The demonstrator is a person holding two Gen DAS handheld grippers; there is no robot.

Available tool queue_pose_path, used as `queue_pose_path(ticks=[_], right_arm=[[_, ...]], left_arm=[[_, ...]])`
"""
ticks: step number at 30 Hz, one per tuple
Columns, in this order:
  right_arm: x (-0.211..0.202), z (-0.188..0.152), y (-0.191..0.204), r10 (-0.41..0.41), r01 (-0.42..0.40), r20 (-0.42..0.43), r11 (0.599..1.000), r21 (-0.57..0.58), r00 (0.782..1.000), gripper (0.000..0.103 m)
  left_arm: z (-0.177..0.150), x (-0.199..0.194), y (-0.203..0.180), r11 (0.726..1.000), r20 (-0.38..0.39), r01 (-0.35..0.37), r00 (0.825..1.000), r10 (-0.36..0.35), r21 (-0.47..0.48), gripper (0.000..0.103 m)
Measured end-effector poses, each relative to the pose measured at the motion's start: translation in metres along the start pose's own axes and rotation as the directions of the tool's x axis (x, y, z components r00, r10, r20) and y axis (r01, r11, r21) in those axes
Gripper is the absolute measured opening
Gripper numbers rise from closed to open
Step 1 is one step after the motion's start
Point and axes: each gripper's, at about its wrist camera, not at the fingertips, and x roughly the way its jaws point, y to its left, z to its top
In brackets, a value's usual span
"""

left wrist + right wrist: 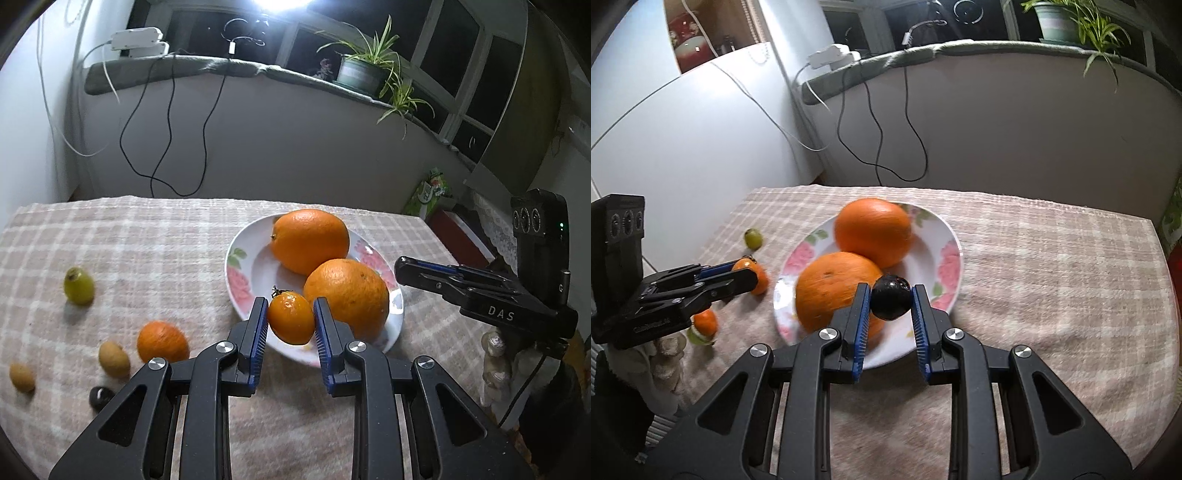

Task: Organize fruits
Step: 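Carry the plum with the right tool while the left tool carries the small orange over the plate, then open the right tool to drop the plum while the left tool releases the small orange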

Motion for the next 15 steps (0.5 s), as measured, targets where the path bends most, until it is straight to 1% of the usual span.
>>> queue_pose_path(ticks=[7,15], right_arm=[[0.014,0.005,-0.01,-0.005,0.005,-0.018,1.0,0.001,1.0,0.023],[0.022,0.008,-0.012,-0.002,0.002,-0.028,1.0,-0.004,1.0,0.023]], left_arm=[[0.004,0.018,0.0,1.0,-0.028,-0.01,1.0,0.01,0.0,0.023],[0.006,0.025,0.0,1.0,-0.039,-0.025,0.999,0.025,0.006,0.023]])
